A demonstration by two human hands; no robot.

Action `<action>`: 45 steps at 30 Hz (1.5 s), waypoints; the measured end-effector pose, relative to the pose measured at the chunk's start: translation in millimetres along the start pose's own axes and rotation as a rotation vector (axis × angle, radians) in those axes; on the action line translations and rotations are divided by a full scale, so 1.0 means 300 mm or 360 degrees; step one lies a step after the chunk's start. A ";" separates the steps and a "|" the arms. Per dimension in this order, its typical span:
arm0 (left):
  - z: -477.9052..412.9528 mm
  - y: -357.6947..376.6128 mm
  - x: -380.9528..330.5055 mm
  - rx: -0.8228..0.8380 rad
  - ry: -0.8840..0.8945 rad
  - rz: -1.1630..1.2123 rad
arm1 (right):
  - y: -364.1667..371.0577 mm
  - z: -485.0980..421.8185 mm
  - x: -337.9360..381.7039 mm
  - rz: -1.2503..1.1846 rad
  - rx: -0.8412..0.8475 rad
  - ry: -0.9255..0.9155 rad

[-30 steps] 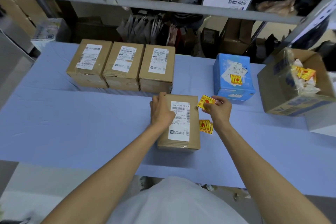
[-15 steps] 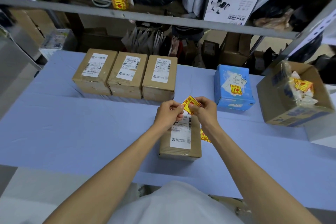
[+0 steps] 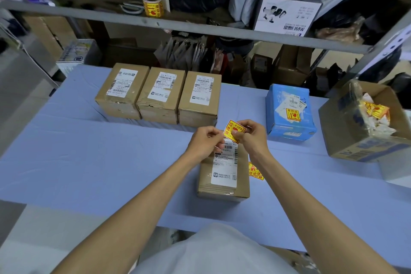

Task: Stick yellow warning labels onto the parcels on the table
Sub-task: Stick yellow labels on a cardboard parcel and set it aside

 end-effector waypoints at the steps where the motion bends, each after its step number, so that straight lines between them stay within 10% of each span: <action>1: 0.000 0.001 -0.003 0.0012 0.0003 0.0000 | 0.001 -0.001 -0.001 -0.0002 0.0001 0.0007; 23: -0.026 0.005 -0.002 0.0056 0.0078 0.0067 | 0.049 0.066 0.078 0.0243 0.0220 -0.0430; 45: -0.056 -0.011 0.017 -0.0100 0.0028 -0.0140 | 0.009 0.030 0.005 -0.0047 -0.0065 -0.0046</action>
Point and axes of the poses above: each hand's wrist, its own z-axis away from the middle knuckle, its own y-axis out of the palm, x = y × z, the point moved 8 cm from there along -z, towards the middle knuckle, and after that the axes turned 5 degrees about -x, right-handed, at the moved point
